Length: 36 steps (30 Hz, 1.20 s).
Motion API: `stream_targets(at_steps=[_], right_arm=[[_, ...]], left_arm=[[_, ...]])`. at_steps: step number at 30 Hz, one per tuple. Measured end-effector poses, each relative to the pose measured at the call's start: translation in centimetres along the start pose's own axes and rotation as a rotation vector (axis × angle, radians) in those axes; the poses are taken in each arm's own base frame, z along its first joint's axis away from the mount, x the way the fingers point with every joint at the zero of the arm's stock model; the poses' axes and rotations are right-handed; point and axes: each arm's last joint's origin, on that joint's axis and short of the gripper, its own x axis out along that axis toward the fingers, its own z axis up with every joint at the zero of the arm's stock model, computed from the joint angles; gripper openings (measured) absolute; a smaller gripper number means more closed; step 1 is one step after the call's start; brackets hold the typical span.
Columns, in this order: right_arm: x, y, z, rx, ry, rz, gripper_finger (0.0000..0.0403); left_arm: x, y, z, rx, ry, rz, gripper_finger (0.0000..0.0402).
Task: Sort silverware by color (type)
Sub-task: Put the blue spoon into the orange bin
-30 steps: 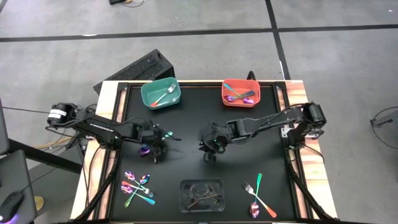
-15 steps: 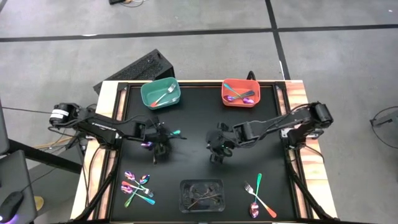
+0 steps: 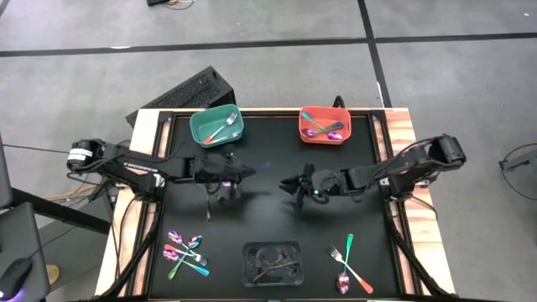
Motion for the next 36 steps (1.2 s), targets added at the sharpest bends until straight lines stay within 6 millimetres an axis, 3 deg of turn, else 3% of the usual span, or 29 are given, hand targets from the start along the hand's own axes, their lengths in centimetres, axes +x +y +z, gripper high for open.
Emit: stream_targets(at_steps=[6, 12, 21, 29, 36], right_arm=[[1.6, -0.2, 0.4, -0.086, -0.142, 0.051, 0.012], [2.3, -0.2, 2.4, -0.174, -0.349, 0.084, 0.012], [2.6, -0.1, 5.0, -0.293, -0.421, 0.122, 0.0121], [2.4, 0.9, 5.0, -0.405, -0.435, 0.159, 0.0121], [2.5, -0.1, 5.9, -0.387, -0.476, 0.129, 0.0121]], left_arm=[[-0.5, 0.0, 3.3, -0.022, -0.344, -0.094, 0.0008], [-1.2, 0.0, 4.6, 0.008, -0.497, -0.141, 0.0008], [-1.2, 0.1, 4.7, 0.006, -0.511, -0.136, 0.0008], [-1.2, 0.4, 4.9, 0.001, -0.527, -0.118, 0.0009], [-1.3, 0.5, 5.1, -0.004, -0.549, -0.118, 0.0009]])
